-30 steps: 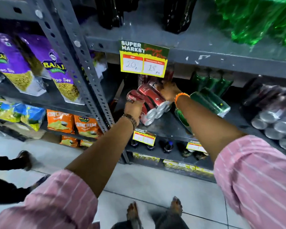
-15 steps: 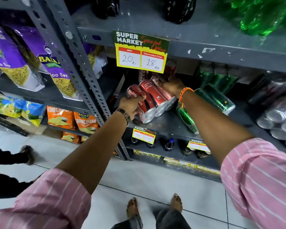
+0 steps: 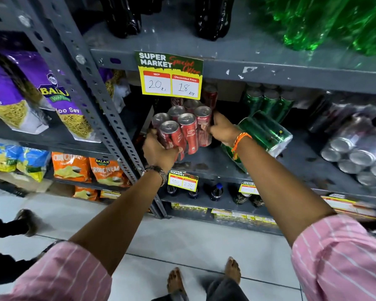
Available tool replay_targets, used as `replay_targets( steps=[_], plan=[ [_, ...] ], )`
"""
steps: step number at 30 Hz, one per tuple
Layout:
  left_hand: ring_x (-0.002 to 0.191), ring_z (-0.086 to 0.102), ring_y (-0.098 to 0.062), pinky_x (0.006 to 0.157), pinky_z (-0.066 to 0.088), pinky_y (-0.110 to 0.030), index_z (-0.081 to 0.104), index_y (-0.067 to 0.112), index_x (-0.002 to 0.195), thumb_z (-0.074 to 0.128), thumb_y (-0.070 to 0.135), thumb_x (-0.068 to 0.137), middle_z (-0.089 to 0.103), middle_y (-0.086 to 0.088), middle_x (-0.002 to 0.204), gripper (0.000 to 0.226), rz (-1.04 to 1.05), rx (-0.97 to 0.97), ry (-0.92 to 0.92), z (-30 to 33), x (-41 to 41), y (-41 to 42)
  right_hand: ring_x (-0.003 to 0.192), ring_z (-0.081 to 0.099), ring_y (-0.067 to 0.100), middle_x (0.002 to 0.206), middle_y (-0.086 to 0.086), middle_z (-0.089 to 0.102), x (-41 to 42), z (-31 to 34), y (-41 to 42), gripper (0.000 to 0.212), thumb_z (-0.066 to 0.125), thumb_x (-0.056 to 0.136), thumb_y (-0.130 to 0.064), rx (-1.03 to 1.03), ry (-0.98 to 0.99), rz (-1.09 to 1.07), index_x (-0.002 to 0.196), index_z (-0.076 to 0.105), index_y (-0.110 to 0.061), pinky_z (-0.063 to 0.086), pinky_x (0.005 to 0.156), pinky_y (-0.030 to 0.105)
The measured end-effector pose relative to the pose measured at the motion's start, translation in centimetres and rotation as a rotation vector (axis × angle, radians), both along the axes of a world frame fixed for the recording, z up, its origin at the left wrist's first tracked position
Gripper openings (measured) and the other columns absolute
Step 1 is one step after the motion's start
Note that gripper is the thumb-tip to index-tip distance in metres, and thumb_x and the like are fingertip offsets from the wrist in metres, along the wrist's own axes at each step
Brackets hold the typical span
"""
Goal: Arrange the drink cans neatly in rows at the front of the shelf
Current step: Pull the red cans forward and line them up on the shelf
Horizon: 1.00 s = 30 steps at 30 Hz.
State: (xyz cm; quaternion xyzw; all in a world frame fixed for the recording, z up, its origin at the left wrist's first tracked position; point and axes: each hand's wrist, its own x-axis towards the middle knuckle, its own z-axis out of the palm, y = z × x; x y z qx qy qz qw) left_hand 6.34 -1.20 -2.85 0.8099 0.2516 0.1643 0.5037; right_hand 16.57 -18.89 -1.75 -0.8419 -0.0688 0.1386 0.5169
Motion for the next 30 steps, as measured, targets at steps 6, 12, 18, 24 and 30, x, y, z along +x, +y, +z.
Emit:
replay_targets(
  steps=[6,12,18,24,30],
  plan=[
    [0.096,0.069,-0.019,0.083,0.057,-0.034,0.053,0.019,0.111,0.093,0.021,0.051,0.071,-0.001,0.11,0.072,-0.082,0.049,-0.05,-1.8,-1.5,-0.9,0.126,0.059,0.035,0.135,0.018,0.062,-2.4,-0.8,0.0,0.047,0.061,0.093,-0.01,-0.153,-0.04,-0.126,0.137,0.046,-0.003,0.048,0.108,0.043],
    [0.118,0.041,-0.022,0.102,0.037,-0.028,0.036,0.006,0.125,0.088,0.022,0.048,0.036,-0.011,0.134,0.094,-0.034,0.029,0.017,-0.2,-1.6,-1.1,0.135,0.053,0.034,0.146,0.018,0.055,-6.6,0.2,1.7,0.056,0.059,0.092,-0.008,-0.076,-0.114,-0.252,0.145,0.041,-0.003,0.043,0.112,0.037],
    [0.141,0.042,-0.026,0.119,0.029,-0.039,0.039,0.02,0.149,0.057,0.05,0.087,0.045,-0.008,0.152,0.071,-0.195,-0.322,0.064,3.2,1.0,2.5,0.113,0.057,0.003,0.135,-0.016,0.055,-11.1,-0.6,4.7,0.07,0.063,0.089,-0.031,0.276,-0.071,-0.409,0.152,0.033,-0.024,0.04,0.101,0.025],
    [0.093,0.07,-0.011,0.09,0.05,-0.033,0.067,0.023,0.099,0.037,0.051,0.1,0.077,0.002,0.1,0.041,-0.303,-0.568,0.067,3.3,2.1,2.1,0.155,0.027,0.024,0.168,0.002,0.026,-9.3,-0.7,6.8,0.079,0.059,0.096,-0.033,0.449,0.037,-0.483,0.161,0.014,-0.025,0.024,0.127,0.048],
    [0.102,0.07,-0.007,0.088,0.057,-0.026,0.064,0.016,0.119,0.034,0.054,0.099,0.075,-0.001,0.116,0.053,-0.348,-0.526,-0.003,1.7,-0.5,1.0,0.156,0.026,0.024,0.169,0.003,0.022,-7.0,-1.3,5.3,0.08,0.055,0.096,-0.036,0.428,0.08,-0.431,0.162,0.011,-0.027,0.024,0.127,0.047]
  ],
)
